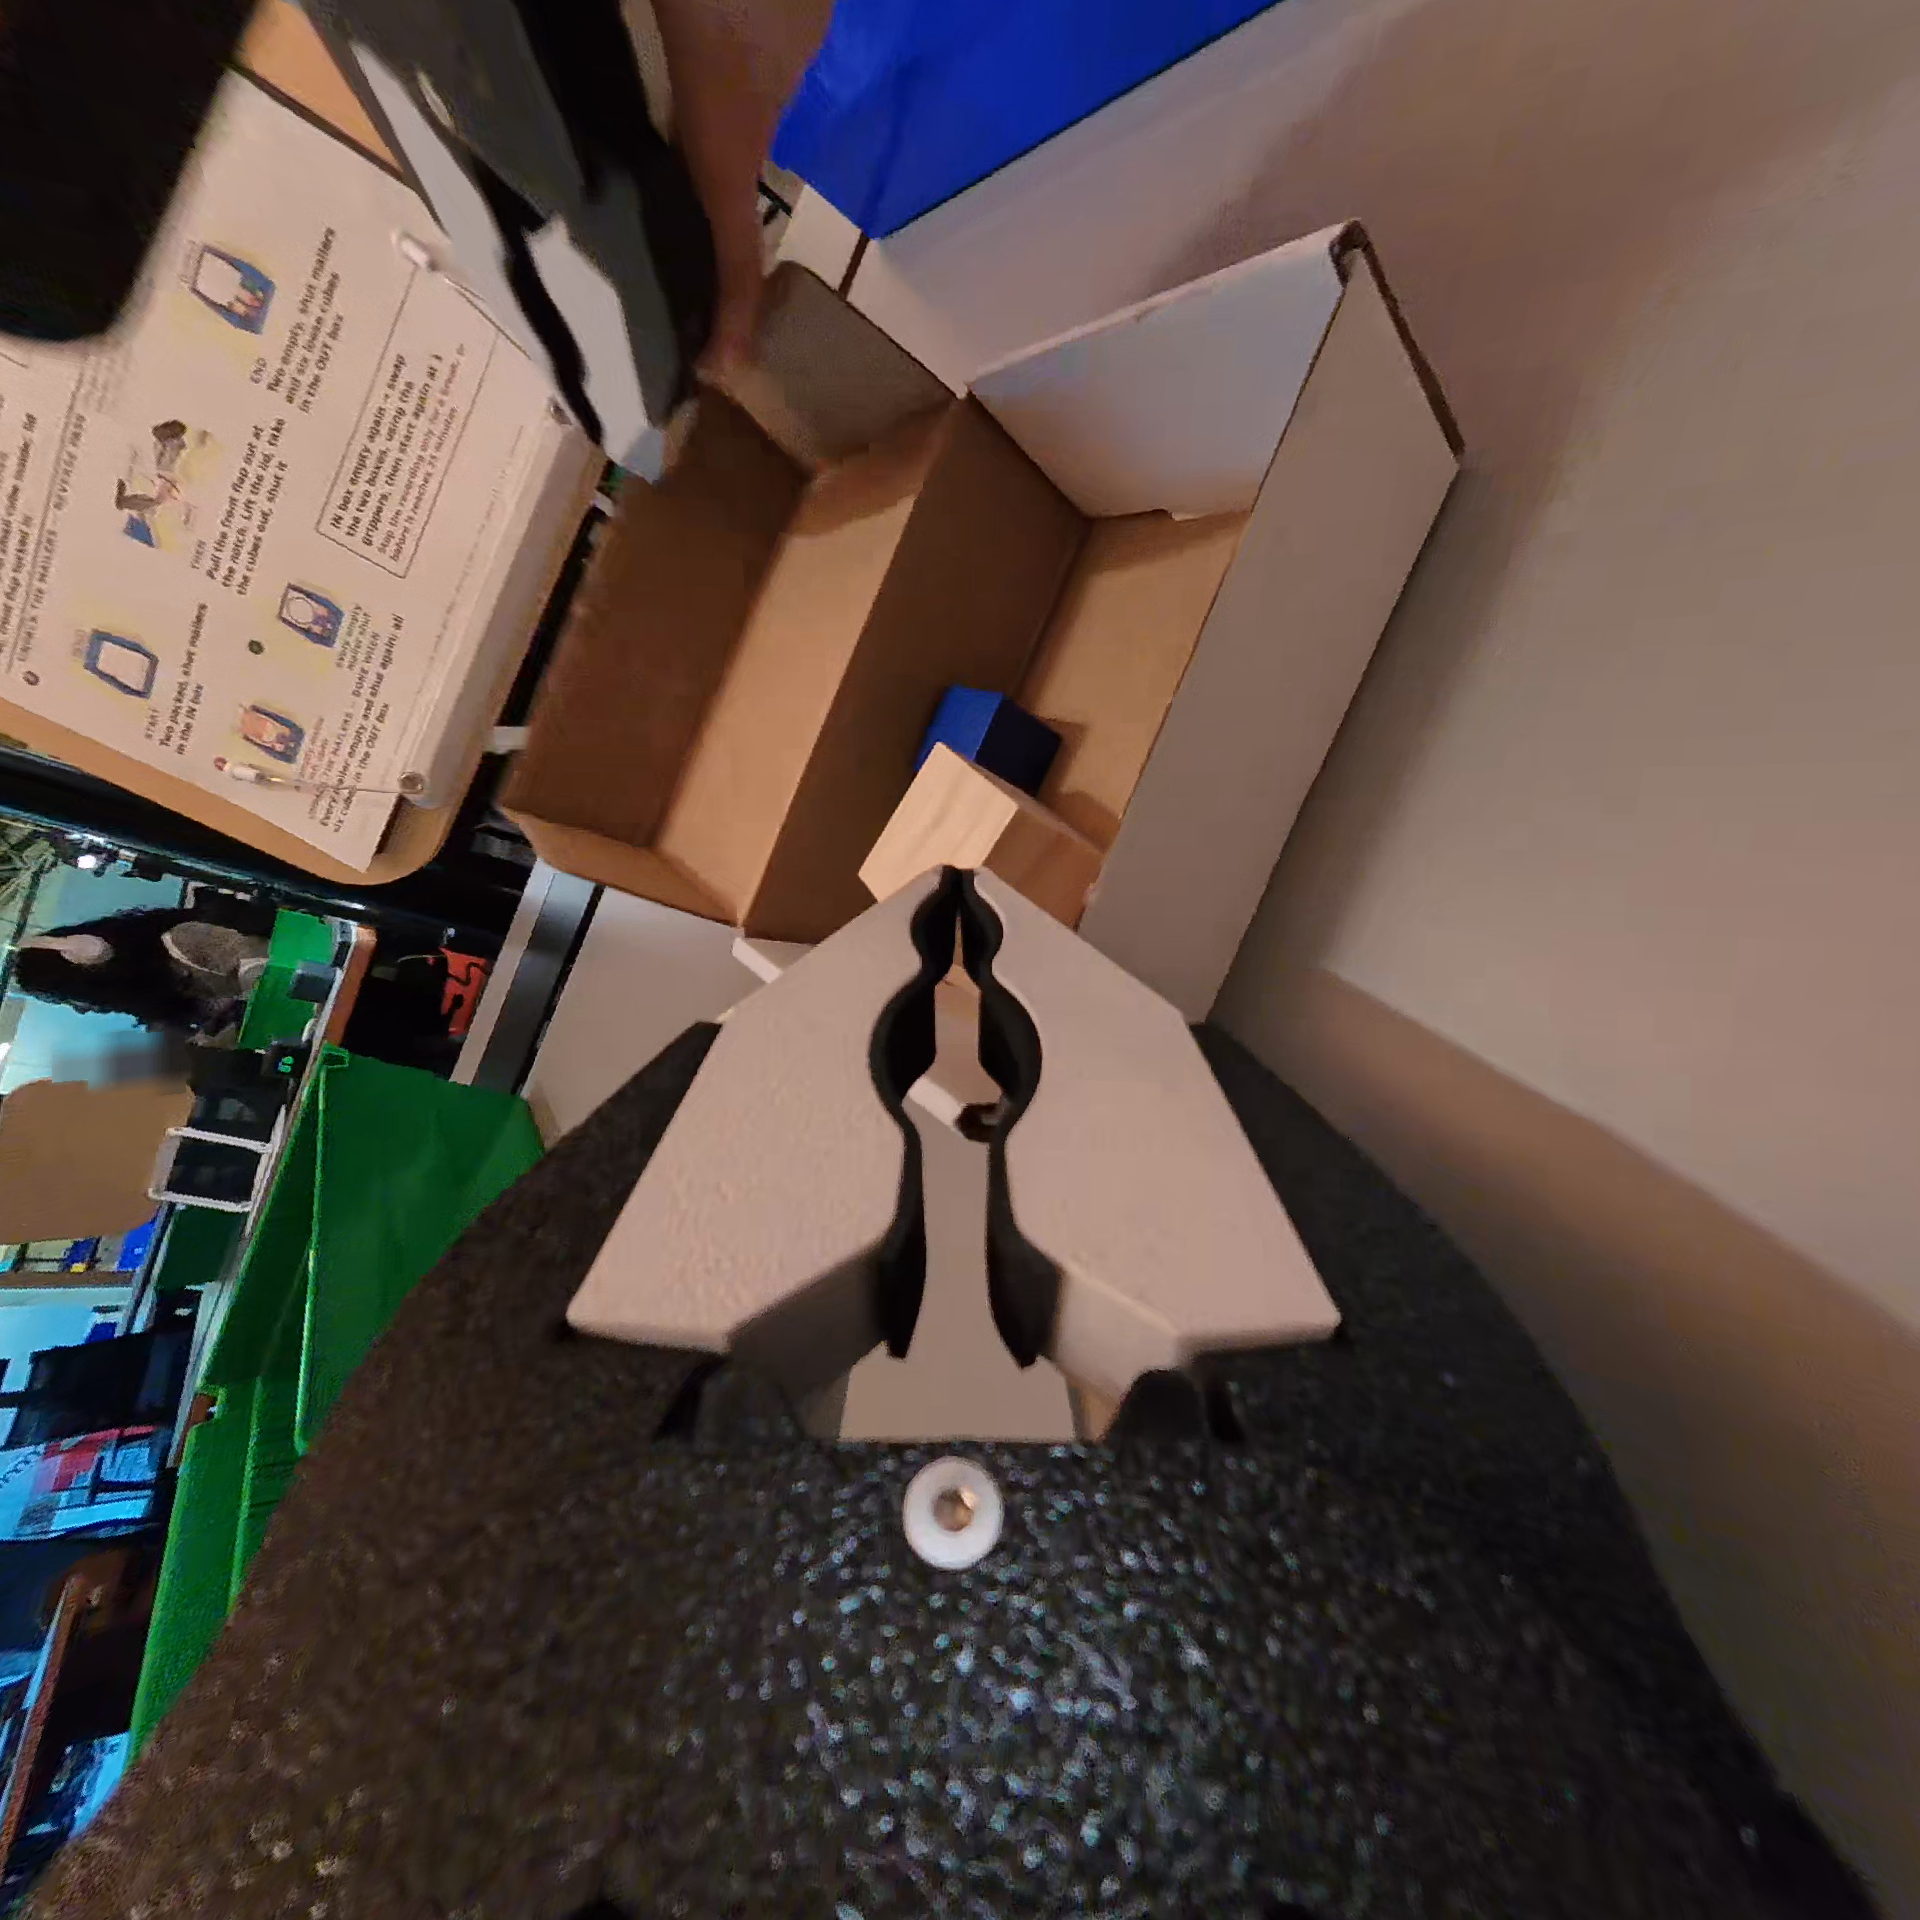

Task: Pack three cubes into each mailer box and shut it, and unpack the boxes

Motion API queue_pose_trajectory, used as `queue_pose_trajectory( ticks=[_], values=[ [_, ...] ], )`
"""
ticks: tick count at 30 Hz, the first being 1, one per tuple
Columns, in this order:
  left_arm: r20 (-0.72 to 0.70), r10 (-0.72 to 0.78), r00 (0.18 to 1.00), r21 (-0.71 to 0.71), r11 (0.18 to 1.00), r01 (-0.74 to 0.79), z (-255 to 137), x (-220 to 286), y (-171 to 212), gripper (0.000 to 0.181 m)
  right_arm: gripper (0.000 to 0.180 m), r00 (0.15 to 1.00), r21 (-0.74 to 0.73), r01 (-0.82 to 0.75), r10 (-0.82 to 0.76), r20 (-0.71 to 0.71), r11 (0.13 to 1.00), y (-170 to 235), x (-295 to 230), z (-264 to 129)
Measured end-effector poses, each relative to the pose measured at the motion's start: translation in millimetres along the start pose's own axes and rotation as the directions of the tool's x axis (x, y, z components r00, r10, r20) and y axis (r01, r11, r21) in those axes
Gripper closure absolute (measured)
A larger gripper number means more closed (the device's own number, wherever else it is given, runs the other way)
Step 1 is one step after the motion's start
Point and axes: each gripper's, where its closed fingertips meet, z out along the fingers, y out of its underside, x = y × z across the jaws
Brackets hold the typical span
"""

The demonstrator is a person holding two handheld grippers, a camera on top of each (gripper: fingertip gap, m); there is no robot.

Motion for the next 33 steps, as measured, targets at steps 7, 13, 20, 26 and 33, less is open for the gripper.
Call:
queue_pose_trajectory(
  ticks=[7, 13, 20, 26, 33],
  values=[
    [-0.009, -0.052, 0.999, 0.032, 0.998, 0.052, -0.8, -1.1, -3.2, 0.181, 0.176, 0.997, -0.004, -0.06, 0.06, 0.038, 0.998, -5.1, -2.8, 6.1],
    [-0.024, -0.079, 0.997, 0.06, 0.995, 0.081, -0.5, -1.0, -6.7, 0.181, 0.09, 0.758, 0.12, -0.309, 0.169, 0.63, 0.943, -64.8, -42.4, -118.1],
    [-0.009, -0.074, 0.997, 0.086, 0.994, 0.074, 5.6, -5.8, -10.6, 0.181, 0.108, 0.681, 0.035, -0.103, 0.045, 0.73, 0.994, -66.2, -97.1, -131.4],
    [0.052, -0.054, 0.997, 0.138, 0.989, 0.046, 5.5, -12.2, -10.4, 0.181, 0.104, 0.6, -0.079, -0.13, 0.141, 0.788, 0.988, -65.5, -134.8, -100.4],
    [0.092, 0.023, 0.996, 0.222, 0.974, -0.043, -3.9, -15.2, -14.8, 0.181, 0.095, 0.582, -0.13, -0.163, 0.202, 0.788, 0.978, -56.5, -130.9, -95.4]
  ],
)
